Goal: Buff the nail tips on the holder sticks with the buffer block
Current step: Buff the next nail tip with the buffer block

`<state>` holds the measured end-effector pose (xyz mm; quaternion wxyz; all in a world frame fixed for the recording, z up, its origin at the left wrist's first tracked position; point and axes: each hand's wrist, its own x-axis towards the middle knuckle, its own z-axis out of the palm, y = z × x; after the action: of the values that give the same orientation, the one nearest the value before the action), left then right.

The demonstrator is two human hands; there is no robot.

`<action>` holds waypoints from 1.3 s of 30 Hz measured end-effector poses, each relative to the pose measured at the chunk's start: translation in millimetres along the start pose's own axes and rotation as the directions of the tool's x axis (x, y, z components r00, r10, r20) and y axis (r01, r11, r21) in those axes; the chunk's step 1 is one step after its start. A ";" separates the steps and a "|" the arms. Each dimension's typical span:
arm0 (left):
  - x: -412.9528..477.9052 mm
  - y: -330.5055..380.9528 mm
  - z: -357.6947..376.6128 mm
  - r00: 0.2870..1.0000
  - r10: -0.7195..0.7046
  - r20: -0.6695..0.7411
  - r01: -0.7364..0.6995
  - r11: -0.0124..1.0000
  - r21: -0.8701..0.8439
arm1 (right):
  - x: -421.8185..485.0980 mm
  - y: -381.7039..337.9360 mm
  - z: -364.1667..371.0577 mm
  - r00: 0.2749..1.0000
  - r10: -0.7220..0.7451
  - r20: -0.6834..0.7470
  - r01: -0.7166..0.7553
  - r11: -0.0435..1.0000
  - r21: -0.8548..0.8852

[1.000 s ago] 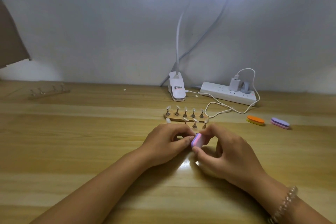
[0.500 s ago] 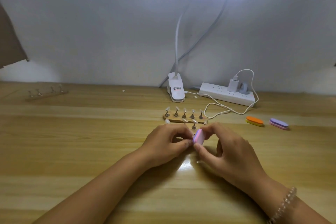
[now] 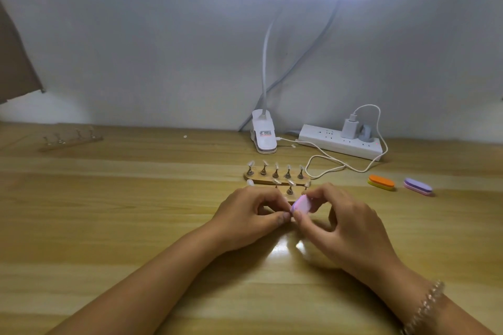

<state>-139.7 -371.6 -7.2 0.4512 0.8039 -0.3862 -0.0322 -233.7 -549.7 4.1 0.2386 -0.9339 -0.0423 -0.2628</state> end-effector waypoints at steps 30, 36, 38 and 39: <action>1.0 -2.2 -0.6 0.997 -0.072 0.003 0.072 0.990 -0.120 | 0.2 1.1 -0.7 0.999 0.023 0.041 -0.025 0.999 0.036; 1.4 -4.4 -0.2 0.999 -0.034 -0.017 0.033 0.998 -0.050 | -2.0 -3.1 0.5 0.996 -0.039 0.084 0.035 0.998 0.045; 1.5 -4.8 -0.2 0.999 -0.038 -0.013 0.037 0.997 -0.066 | 1.5 2.6 0.2 0.998 0.032 0.052 -0.036 0.997 0.068; 1.3 -5.1 -0.2 0.999 -0.037 -0.008 0.036 0.997 -0.069 | 1.8 3.4 0.5 0.998 0.029 0.047 -0.032 0.998 0.060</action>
<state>-135.7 -370.9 -10.4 0.4796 0.7950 -0.3681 -0.0499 -231.2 -552.6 3.2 0.2698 -0.9326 -0.0416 -0.2361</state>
